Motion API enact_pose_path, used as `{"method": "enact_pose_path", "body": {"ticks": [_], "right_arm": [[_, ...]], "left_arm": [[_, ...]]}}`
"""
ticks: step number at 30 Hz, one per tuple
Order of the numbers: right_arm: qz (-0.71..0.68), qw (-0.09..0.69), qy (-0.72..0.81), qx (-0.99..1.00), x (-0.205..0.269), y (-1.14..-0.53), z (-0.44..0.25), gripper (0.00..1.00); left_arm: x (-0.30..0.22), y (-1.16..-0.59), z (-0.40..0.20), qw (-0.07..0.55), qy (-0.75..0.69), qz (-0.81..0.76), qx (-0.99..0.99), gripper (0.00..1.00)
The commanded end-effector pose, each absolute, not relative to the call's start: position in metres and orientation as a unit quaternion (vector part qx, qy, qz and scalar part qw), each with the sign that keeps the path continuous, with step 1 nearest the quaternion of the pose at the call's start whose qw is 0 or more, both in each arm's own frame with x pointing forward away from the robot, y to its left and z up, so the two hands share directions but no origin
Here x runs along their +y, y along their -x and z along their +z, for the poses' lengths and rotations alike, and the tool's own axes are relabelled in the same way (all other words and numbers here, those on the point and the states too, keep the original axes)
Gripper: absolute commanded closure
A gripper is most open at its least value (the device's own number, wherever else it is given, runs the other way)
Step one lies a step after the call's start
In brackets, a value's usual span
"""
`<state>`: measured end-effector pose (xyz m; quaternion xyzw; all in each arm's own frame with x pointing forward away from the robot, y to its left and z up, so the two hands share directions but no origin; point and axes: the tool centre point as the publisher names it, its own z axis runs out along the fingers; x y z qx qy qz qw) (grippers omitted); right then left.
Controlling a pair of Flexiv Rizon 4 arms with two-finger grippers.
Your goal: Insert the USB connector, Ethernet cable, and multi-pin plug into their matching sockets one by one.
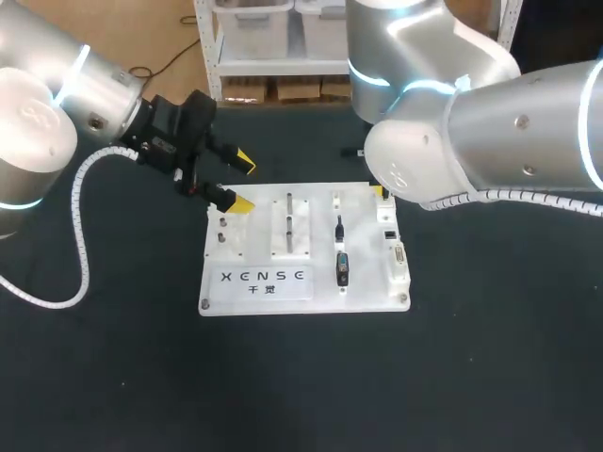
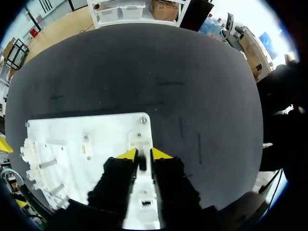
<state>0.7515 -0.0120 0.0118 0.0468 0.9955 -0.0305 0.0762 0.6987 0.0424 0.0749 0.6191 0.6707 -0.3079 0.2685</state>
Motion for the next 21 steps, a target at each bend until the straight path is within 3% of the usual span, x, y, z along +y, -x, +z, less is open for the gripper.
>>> {"method": "enact_pose_path", "body": {"ticks": [1,13,21], "right_arm": [[-0.02,0.1,-0.052,0.993,-0.015,-0.746,0.009,0.0],[-0.005,0.134,-0.033,0.99,0.009,-0.741,0.051,0.0],[0.002,0.104,-0.027,0.994,0.032,-0.721,0.06,0.0]], "left_arm": [[0.042,-0.7,0.075,0.267,-0.62,-0.308,0.671,0.0],[0.042,-0.7,0.075,0.267,-0.62,-0.308,0.671,0.0],[0.042,-0.7,0.075,0.267,-0.62,-0.308,0.671,0.0]]}}
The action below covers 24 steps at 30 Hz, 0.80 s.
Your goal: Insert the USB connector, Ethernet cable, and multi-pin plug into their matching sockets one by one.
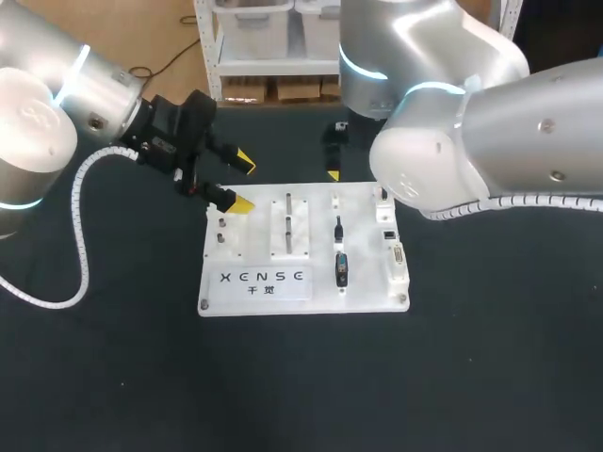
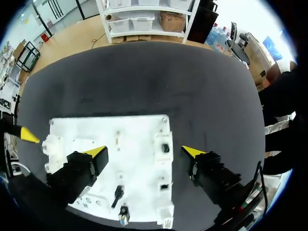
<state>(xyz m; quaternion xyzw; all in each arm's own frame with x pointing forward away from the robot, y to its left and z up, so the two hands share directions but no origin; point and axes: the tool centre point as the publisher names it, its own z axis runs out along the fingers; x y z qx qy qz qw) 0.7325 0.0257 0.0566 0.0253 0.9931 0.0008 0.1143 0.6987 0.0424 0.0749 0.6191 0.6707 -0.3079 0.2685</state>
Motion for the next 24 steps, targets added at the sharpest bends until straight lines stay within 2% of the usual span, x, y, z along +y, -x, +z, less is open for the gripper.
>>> {"method": "enact_pose_path", "body": {"ticks": [1,14,15,20,22,23,24], "right_arm": [[0.005,0.098,-0.028,0.995,0.035,-0.718,0.059,0.0],[0.004,0.058,-0.017,0.998,0.06,-0.68,0.037,0.02],[0.004,0.057,-0.018,0.998,0.06,-0.676,0.035,0.09],[-0.001,0.05,-0.019,0.999,0.058,-0.666,0.029,0.16],[-0.002,0.049,-0.018,0.999,0.057,-0.663,0.028,0.31],[-0.002,0.048,-0.018,0.999,0.057,-0.662,0.027,0.45],[-0.004,0.047,-0.016,0.999,0.057,-0.661,0.027,0.49]], "left_arm": [[0.042,-0.7,0.075,0.267,-0.62,-0.308,0.671,0.0],[0.042,-0.7,0.075,0.267,-0.62,-0.308,0.671,0.0],[0.042,-0.7,0.075,0.267,-0.62,-0.308,0.671,0.0],[0.042,-0.7,0.075,0.267,-0.62,-0.308,0.671,0.0],[0.042,-0.7,0.075,0.267,-0.62,-0.308,0.671,0.0],[0.042,-0.7,0.075,0.267,-0.62,-0.308,0.671,0.0],[0.042,-0.7,0.075,0.267,-0.62,-0.308,0.671,0.0]]}}
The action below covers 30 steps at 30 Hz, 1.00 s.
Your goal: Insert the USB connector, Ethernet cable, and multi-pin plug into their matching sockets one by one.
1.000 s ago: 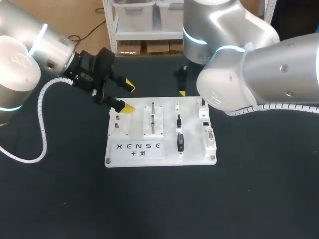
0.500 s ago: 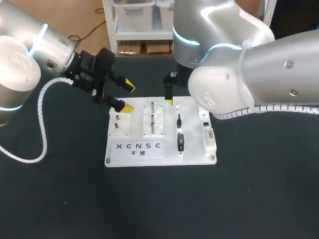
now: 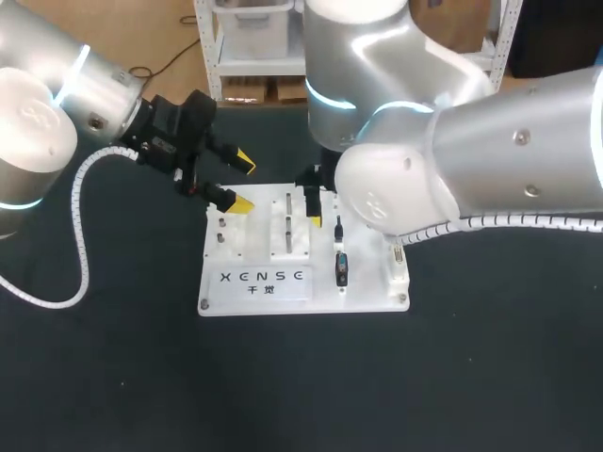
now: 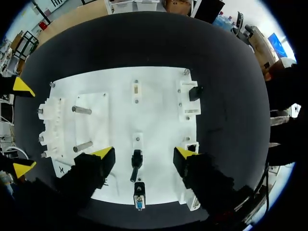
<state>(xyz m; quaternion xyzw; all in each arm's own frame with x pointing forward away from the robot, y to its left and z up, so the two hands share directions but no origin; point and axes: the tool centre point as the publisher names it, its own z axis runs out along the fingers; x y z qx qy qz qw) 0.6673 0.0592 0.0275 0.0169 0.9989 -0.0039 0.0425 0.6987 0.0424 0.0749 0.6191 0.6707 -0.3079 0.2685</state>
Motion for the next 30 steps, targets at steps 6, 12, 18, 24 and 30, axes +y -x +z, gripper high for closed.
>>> {"method": "enact_pose_path", "body": {"ticks": [6,12,18,24,30], "right_arm": [[-0.008,0.049,-0.013,0.999,0.06,-0.6568,0.0228,0.55],[-0.011,0.049,-0.011,0.999,0.0642,-0.6543,0.0184,0.57],[-0.012,0.048,-0.01,0.999,0.0652,-0.6542,0.017,0.62],[-0.011,0.052,-0.014,0.999,0.0629,-0.6578,0.0166,0.73],[-0.01,0.056,-0.014,0.998,0.0629,-0.6622,0.0191,0.73]], "left_arm": [[0.042,-0.7001,0.0746,0.267,-0.62,-0.308,0.671,0.0],[0.042,-0.7001,0.0746,0.267,-0.62,-0.308,0.671,0.0],[0.042,-0.7001,0.0746,0.267,-0.62,-0.308,0.671,0.0],[0.042,-0.7001,0.0746,0.267,-0.62,-0.308,0.671,0.0],[0.042,-0.7001,0.0746,0.267,-0.62,-0.308,0.671,0.0]]}}
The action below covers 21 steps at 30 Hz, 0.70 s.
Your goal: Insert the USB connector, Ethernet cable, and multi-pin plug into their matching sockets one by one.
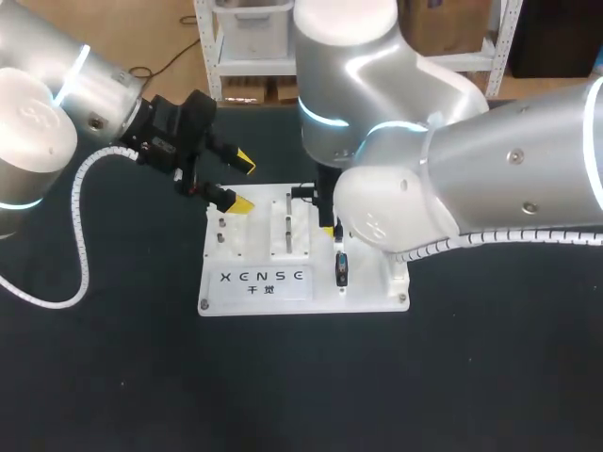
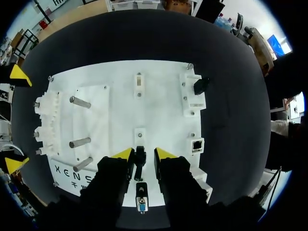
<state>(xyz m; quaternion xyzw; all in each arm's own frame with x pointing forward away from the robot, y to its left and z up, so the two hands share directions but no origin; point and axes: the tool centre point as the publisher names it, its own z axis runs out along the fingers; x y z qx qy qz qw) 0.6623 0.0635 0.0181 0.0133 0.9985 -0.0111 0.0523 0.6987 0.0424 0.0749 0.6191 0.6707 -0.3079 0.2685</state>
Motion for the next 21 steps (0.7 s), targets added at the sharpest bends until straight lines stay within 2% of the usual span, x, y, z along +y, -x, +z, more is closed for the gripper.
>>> {"method": "enact_pose_path", "body": {"ticks": [1,4,6,8,21], "right_arm": [[-0.007,0.057,-0.014,0.998,0.063,-0.663,0.02,0.73],[-0.004,0.058,-0.01,0.998,0.065,-0.663,0.021,0.76],[-0.003,0.058,-0.008,0.998,0.066,-0.662,0.02,0.84],[-0.002,0.057,-0.007,0.998,0.067,-0.661,0.02,1.0],[0.011,0.081,-0.001,0.997,0.063,-0.663,0.04,1.0]], "left_arm": [[0.042,-0.7,0.075,0.267,-0.62,-0.308,0.671,0.0],[0.042,-0.7,0.075,0.267,-0.62,-0.308,0.671,0.0],[0.042,-0.7,0.075,0.267,-0.62,-0.308,0.671,0.0],[0.042,-0.7,0.075,0.267,-0.62,-0.308,0.671,0.0],[0.042,-0.7,0.075,0.267,-0.62,-0.308,0.671,0.0]]}}
